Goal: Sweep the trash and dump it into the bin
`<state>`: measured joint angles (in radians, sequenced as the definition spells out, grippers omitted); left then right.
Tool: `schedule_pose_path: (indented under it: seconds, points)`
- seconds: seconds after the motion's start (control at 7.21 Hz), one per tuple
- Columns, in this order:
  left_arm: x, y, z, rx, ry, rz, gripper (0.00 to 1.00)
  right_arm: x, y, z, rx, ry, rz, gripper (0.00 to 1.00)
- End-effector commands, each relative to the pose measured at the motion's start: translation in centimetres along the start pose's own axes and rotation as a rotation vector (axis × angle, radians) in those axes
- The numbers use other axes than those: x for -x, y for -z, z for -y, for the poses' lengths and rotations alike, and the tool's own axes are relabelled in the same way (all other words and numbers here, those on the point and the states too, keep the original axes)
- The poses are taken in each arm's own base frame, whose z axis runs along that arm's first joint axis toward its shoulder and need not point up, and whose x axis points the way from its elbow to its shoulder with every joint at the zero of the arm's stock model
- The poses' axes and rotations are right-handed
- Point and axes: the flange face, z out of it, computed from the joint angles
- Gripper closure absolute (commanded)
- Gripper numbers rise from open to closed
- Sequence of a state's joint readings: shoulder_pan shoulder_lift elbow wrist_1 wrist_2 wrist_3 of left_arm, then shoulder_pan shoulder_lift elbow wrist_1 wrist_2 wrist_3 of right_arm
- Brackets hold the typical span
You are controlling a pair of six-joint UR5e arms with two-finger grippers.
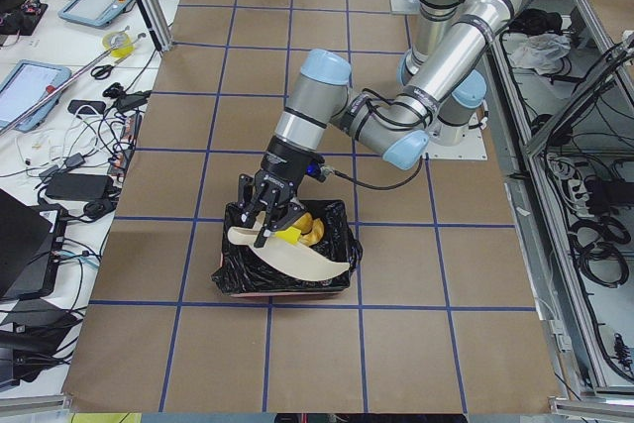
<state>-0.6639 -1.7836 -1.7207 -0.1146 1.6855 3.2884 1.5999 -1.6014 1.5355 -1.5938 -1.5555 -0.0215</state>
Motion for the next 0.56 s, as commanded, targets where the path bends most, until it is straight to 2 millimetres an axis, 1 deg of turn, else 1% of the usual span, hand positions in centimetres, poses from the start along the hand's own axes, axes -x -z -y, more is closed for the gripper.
schedule_pose_path:
  seconds: [0.0,0.14,0.28,0.42]
  points:
    - [0.4,1.2,2.8,0.089,0.002,0.008,1.00,0.0,0.0,0.0,0.000,0.000,0.000,0.00]
    - [0.4,1.5,4.0,0.110,0.003,0.004,1.00,0.0,0.0,0.0,0.000,0.000,0.000,0.00]
    - [0.4,1.9,4.5,0.105,0.003,0.003,1.00,0.0,0.0,0.0,0.000,0.000,0.000,0.00]
    - [0.3,2.2,4.5,0.106,0.004,0.000,1.00,0.0,0.0,0.0,0.000,0.000,0.000,0.00]
